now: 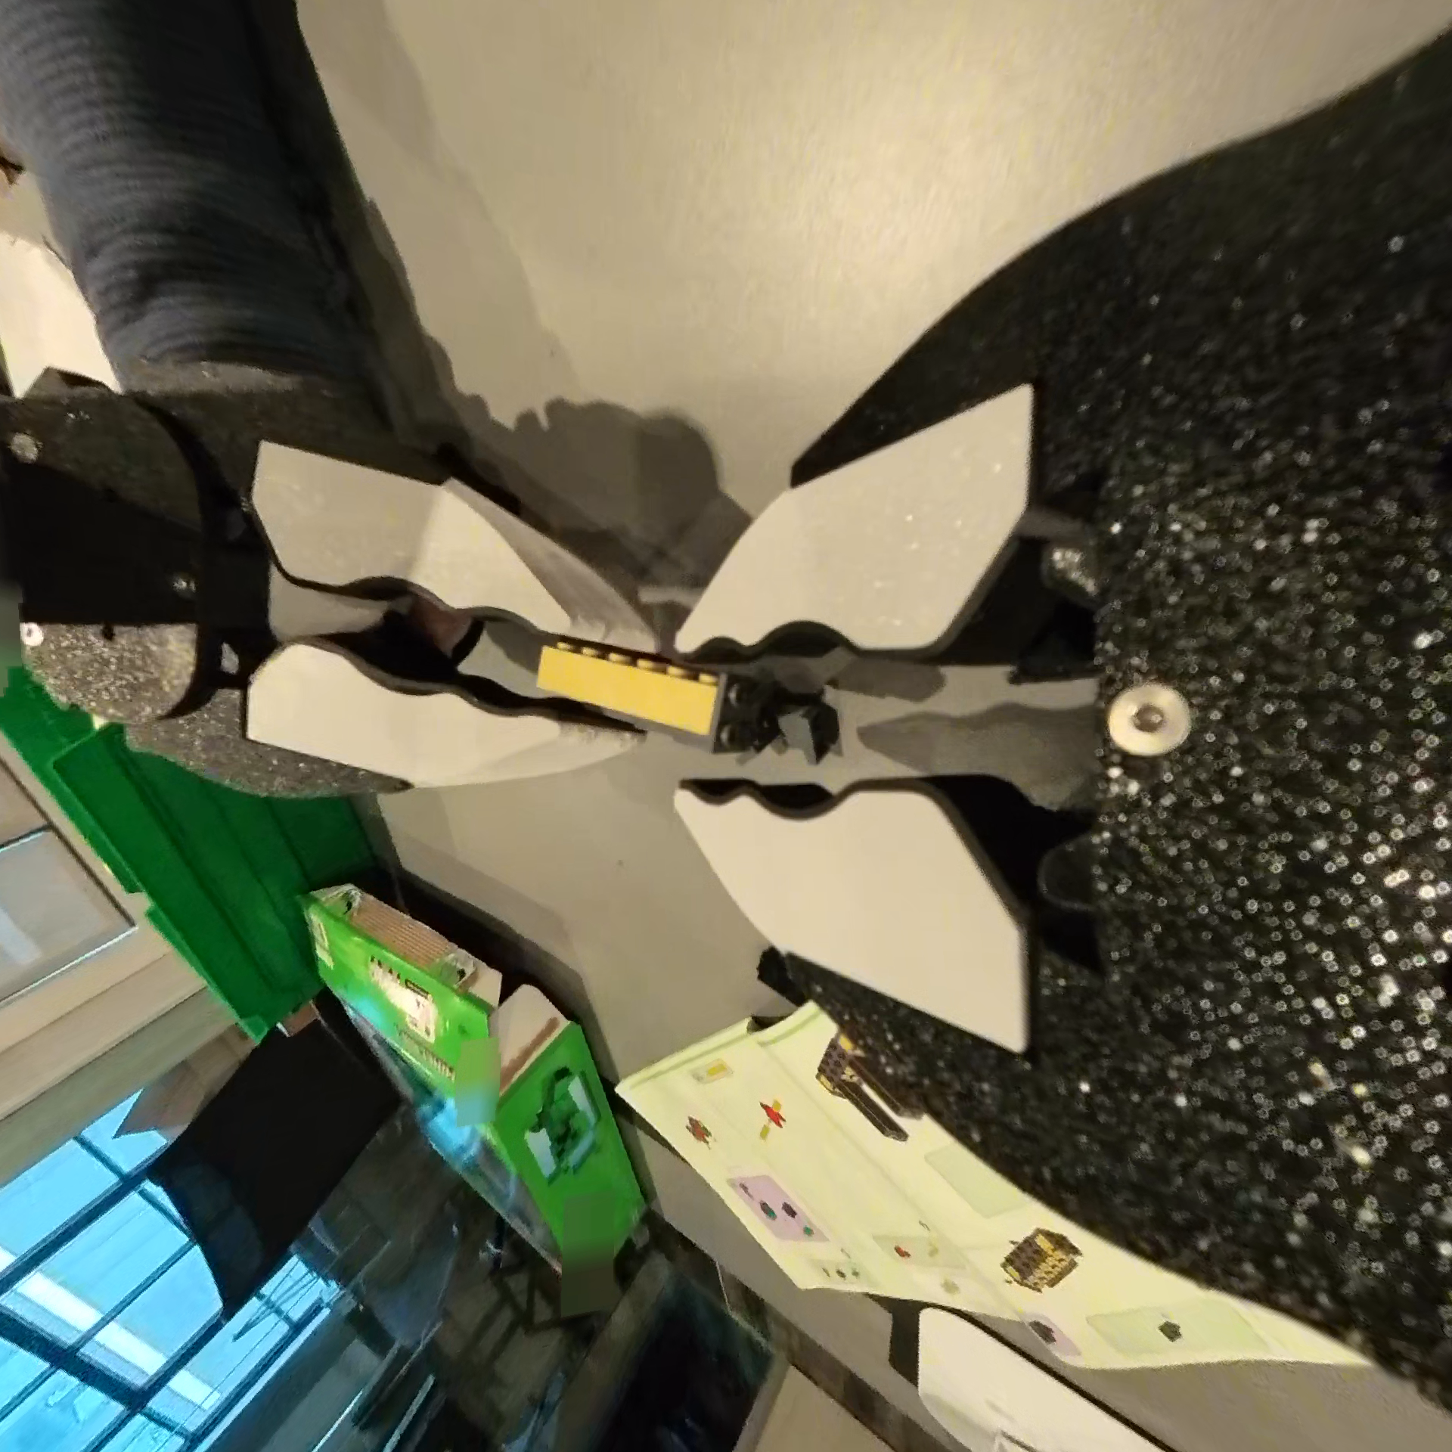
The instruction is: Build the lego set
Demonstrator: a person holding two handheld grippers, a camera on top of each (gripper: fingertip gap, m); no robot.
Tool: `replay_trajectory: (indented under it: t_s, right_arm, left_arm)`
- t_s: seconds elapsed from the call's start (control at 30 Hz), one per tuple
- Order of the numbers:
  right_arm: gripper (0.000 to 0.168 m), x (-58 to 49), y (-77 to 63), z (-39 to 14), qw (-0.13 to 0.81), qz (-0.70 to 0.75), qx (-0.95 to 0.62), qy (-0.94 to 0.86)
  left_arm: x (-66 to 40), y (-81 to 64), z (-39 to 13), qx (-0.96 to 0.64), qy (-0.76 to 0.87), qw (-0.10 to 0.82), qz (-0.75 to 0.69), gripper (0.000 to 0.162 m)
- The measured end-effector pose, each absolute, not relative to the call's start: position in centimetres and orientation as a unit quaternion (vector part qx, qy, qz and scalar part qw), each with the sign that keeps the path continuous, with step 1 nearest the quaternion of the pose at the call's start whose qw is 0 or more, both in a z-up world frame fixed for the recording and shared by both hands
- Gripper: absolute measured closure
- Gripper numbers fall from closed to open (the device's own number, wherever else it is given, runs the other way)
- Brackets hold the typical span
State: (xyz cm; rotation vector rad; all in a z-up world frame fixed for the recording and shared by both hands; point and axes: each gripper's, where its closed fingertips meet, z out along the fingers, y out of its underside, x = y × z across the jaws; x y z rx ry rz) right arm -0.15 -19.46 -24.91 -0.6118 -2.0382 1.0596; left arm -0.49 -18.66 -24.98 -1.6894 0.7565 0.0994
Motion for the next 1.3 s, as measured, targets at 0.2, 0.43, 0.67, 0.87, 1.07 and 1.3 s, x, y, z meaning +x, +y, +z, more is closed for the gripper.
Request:
replay_trajectory:
  t_s: [0.2,0.43,0.67,0.87,1.07,1.3]
  right_arm:
    - [0.152,-0.1,-19.4,-24.8,0.386,0.408,-0.226,-0.796]
    - [0.153,0.2,-19.7,-24.7,0.399,0.396,-0.199,-0.802]
    - [0.153,0.2,-19.7,-24.7,0.399,0.400,-0.199,-0.801]
    - [0.153,0.2,-19.9,-24.0,0.414,0.404,-0.191,-0.793]
    - [0.152,0.2,-20.0,-24.0,0.420,0.404,-0.184,-0.792]
    - [0.152,0.0,-20.0,-23.4,0.499,0.331,-0.125,-0.791]
  left_arm:
    - [-0.3,-18.7,-25.0,-0.720,0.339,0.602,0.056,0.141]
    - [0.0,-18.9,-25.1,-0.708,0.363,0.602,0.067,0.145]
    - [0.0,-19.0,-25.0,-0.708,0.359,0.605,0.059,0.145]
    - [0.0,-19.2,-24.2,-0.683,0.370,0.624,0.083,0.145]
    - [0.1,-19.3,-24.0,-0.669,0.384,0.630,0.095,0.145]
    - [0.0,-19.3,-23.5,-0.653,0.386,0.639,0.125,0.143]
